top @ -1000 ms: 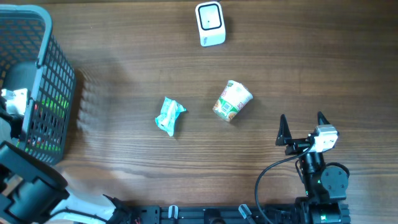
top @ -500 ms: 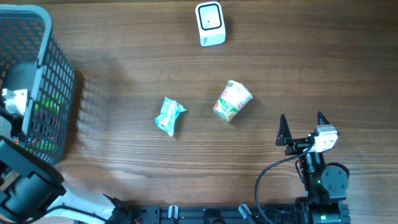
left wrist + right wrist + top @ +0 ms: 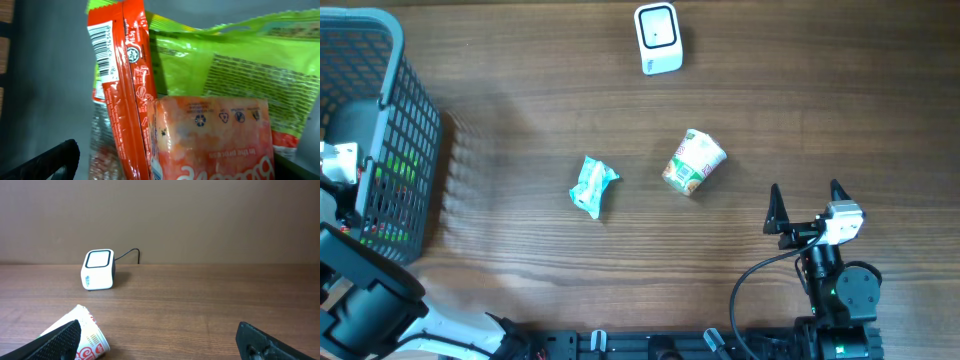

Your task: Scan the item barcode

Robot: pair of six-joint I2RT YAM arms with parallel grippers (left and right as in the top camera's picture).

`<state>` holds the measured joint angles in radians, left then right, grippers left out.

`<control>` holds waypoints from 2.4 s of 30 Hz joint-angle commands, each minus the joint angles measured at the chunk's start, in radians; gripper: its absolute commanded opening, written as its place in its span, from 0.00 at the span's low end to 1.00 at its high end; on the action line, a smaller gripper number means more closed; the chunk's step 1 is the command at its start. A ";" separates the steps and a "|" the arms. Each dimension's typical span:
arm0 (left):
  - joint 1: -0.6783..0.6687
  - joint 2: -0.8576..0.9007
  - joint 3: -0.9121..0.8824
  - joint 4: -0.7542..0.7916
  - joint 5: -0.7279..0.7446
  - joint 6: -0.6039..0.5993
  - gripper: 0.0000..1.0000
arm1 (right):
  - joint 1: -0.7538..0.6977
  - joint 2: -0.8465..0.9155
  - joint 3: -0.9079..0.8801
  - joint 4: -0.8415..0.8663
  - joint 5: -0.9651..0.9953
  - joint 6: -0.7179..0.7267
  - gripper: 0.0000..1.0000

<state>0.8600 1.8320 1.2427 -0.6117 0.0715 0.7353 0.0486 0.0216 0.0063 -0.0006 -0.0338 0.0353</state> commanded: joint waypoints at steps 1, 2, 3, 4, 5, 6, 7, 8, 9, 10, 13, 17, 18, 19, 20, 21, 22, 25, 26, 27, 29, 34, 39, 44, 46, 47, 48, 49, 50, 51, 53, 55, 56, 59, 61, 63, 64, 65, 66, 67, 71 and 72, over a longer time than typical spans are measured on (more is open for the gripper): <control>0.026 -0.026 0.022 0.006 -0.017 -0.006 1.00 | -0.003 -0.006 -0.001 0.003 -0.012 -0.009 1.00; 0.027 -0.026 0.022 0.001 -0.013 -0.006 1.00 | -0.003 -0.006 -0.001 0.003 -0.013 -0.009 1.00; 0.028 -0.025 0.022 -0.016 0.008 -0.006 1.00 | -0.003 -0.006 -0.001 0.003 -0.013 -0.010 1.00; 0.032 -0.018 0.022 -0.036 0.038 -0.006 1.00 | -0.003 -0.006 -0.001 0.003 -0.012 -0.009 1.00; 0.036 -0.008 0.020 -0.034 0.040 -0.006 1.00 | -0.003 -0.006 -0.001 0.003 -0.013 -0.009 0.99; 0.045 0.006 0.020 -0.031 0.048 -0.006 1.00 | -0.003 -0.006 -0.001 0.003 -0.012 -0.009 1.00; 0.053 0.018 0.020 -0.031 0.064 -0.006 1.00 | -0.003 -0.006 -0.001 0.003 -0.012 -0.009 1.00; 0.060 0.035 0.020 -0.031 0.075 -0.006 1.00 | -0.003 -0.006 -0.001 0.003 -0.012 -0.009 1.00; 0.068 0.056 0.020 -0.027 0.077 -0.006 1.00 | -0.003 -0.006 -0.001 0.003 -0.012 -0.009 1.00; 0.076 0.074 0.020 -0.022 0.077 -0.006 1.00 | -0.003 -0.006 -0.001 0.003 -0.012 -0.009 1.00; 0.095 0.124 0.020 -0.005 0.079 -0.006 1.00 | -0.003 -0.006 -0.001 0.003 -0.013 -0.009 1.00; 0.105 0.179 0.019 -0.034 0.087 -0.006 0.95 | -0.003 -0.006 -0.001 0.003 -0.012 -0.009 1.00; 0.105 0.184 0.019 -0.057 0.100 -0.005 0.87 | -0.003 -0.006 -0.001 0.003 -0.012 -0.009 1.00; 0.105 0.186 0.019 -0.073 0.112 0.008 0.71 | -0.003 -0.006 -0.001 0.003 -0.012 -0.009 1.00; 0.105 0.186 0.019 -0.094 0.122 0.029 0.27 | -0.003 -0.006 -0.001 0.003 -0.012 -0.009 1.00; 0.105 0.186 0.020 -0.100 0.122 0.029 0.13 | -0.003 -0.006 -0.001 0.003 -0.013 -0.009 1.00; 0.105 0.185 0.020 -0.099 0.122 0.029 0.04 | -0.003 -0.006 -0.001 0.003 -0.012 -0.009 0.99; 0.104 0.142 0.048 -0.097 0.127 0.027 0.04 | -0.003 -0.006 -0.001 0.003 -0.012 -0.009 1.00; 0.104 0.110 0.069 -0.101 0.135 0.013 0.04 | -0.003 -0.006 -0.001 0.003 -0.012 -0.009 1.00; 0.104 0.072 0.087 -0.108 0.152 -0.010 0.04 | -0.003 -0.006 -0.001 0.003 -0.012 -0.009 1.00; 0.104 -0.017 0.115 -0.107 0.184 -0.065 0.04 | -0.003 -0.006 -0.001 0.003 -0.012 -0.009 1.00; 0.080 -0.237 0.253 -0.111 0.188 -0.124 0.04 | -0.003 -0.006 -0.001 0.003 -0.012 -0.009 1.00; 0.014 -0.365 0.455 -0.111 0.186 -0.219 0.04 | -0.003 -0.006 -0.001 0.003 -0.012 -0.009 1.00; -0.196 -0.492 0.513 -0.161 0.185 -0.277 0.04 | -0.003 -0.006 -0.001 0.003 -0.012 -0.009 1.00; -0.329 -0.535 0.513 -0.332 0.184 -0.281 0.04 | -0.003 -0.006 -0.001 0.003 -0.012 -0.009 1.00; -0.384 -0.541 0.513 -0.415 0.172 -0.302 0.04 | -0.003 -0.006 -0.001 0.003 -0.012 -0.009 1.00; -0.431 -0.540 0.512 -0.488 0.167 -0.336 0.04 | -0.003 -0.006 -0.001 0.003 -0.012 -0.009 1.00; -0.485 -0.530 0.511 -0.581 0.167 -0.378 0.04 | -0.003 -0.006 -0.001 0.003 -0.012 -0.009 1.00; -0.528 -0.517 0.508 -0.647 0.168 -0.414 0.04 | -0.003 -0.006 -0.001 0.003 -0.012 -0.009 1.00; -0.570 -0.498 0.494 -0.705 0.171 -0.415 0.04 | -0.003 -0.006 -0.001 0.003 -0.012 -0.009 1.00; -0.632 -0.464 0.428 -0.742 0.171 -0.415 0.04 | -0.003 -0.006 -0.001 0.003 -0.012 -0.009 1.00; -0.683 -0.427 0.279 -0.691 0.172 -0.415 0.04 | -0.003 -0.006 -0.001 0.003 -0.012 -0.009 1.00; -0.693 -0.418 0.221 -0.654 0.172 -0.416 0.04 | -0.003 -0.006 -0.001 0.003 -0.012 -0.009 1.00; -0.727 -0.391 -0.011 -0.462 0.171 -0.430 0.04 | -0.003 -0.006 -0.001 0.003 -0.012 -0.009 1.00; -0.749 -0.375 -0.145 -0.336 0.171 -0.430 0.04 | -0.003 -0.006 -0.001 0.003 -0.012 -0.009 1.00; -0.777 -0.372 -0.251 -0.229 0.169 -0.430 0.04 | -0.003 -0.006 -0.001 0.003 -0.012 -0.009 1.00; -0.789 -0.372 -0.276 -0.203 0.155 -0.430 0.61 | -0.003 -0.006 -0.001 0.003 -0.013 -0.009 1.00; -0.799 -0.372 -0.276 -0.197 0.127 -0.430 1.00 | -0.003 -0.006 -0.001 0.003 -0.012 -0.009 1.00; -0.805 -0.381 -0.266 -0.187 0.092 -0.430 1.00 | -0.003 -0.006 -0.001 0.003 -0.012 -0.009 0.99; -0.807 -0.390 -0.246 -0.185 0.088 -0.430 1.00 | -0.003 -0.006 -0.001 0.003 -0.012 -0.010 1.00; -0.808 -0.441 -0.135 -0.199 0.088 -0.430 1.00 | -0.003 -0.006 -0.001 0.003 -0.012 -0.009 1.00; -0.808 -0.454 -0.115 -0.200 0.088 -0.430 1.00 | -0.003 -0.006 -0.001 0.003 -0.012 -0.009 1.00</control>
<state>0.0586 1.4452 1.0412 -0.8146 0.1719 0.3077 0.0486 0.0216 0.0063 -0.0010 -0.0338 0.0353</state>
